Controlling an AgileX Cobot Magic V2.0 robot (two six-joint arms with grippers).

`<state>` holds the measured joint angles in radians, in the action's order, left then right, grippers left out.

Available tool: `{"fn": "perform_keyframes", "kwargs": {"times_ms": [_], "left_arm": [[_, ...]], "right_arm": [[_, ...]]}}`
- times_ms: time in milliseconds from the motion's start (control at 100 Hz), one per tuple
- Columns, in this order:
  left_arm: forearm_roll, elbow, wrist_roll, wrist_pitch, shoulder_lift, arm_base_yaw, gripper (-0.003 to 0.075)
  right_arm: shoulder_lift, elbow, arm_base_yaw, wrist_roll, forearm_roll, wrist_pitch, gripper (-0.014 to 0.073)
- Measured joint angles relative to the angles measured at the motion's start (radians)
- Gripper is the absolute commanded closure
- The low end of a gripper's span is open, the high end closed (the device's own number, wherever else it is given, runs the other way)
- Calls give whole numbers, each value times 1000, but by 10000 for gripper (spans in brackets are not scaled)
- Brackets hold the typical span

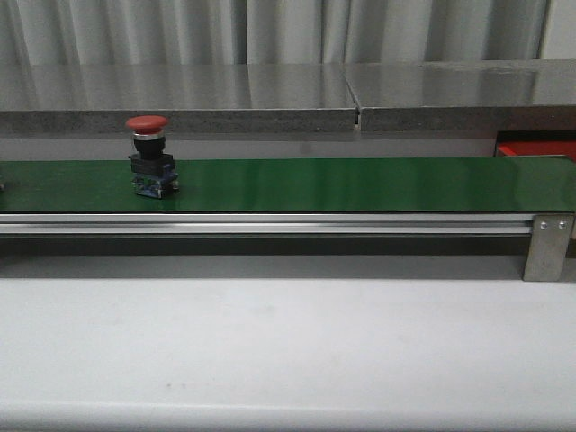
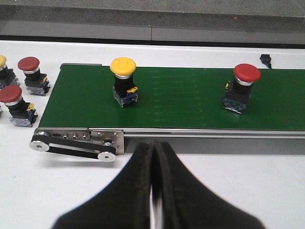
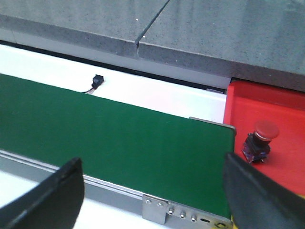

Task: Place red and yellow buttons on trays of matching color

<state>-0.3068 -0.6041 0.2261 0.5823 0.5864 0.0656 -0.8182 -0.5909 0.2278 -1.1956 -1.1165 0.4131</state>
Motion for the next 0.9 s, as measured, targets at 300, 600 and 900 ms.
{"fn": "perform_keyframes", "kwargs": {"times_ms": [300,600,900], "left_arm": [[0,0,0,-2,0,0,741],[0,0,0,-2,0,0,741],[0,0,0,-2,0,0,741]], "right_arm": [[-101,-91,0,0,-16,93,-19],[-429,-400,-24,0,98,276,-19],[-724,-657,-216,-27,273,310,-19]]}}
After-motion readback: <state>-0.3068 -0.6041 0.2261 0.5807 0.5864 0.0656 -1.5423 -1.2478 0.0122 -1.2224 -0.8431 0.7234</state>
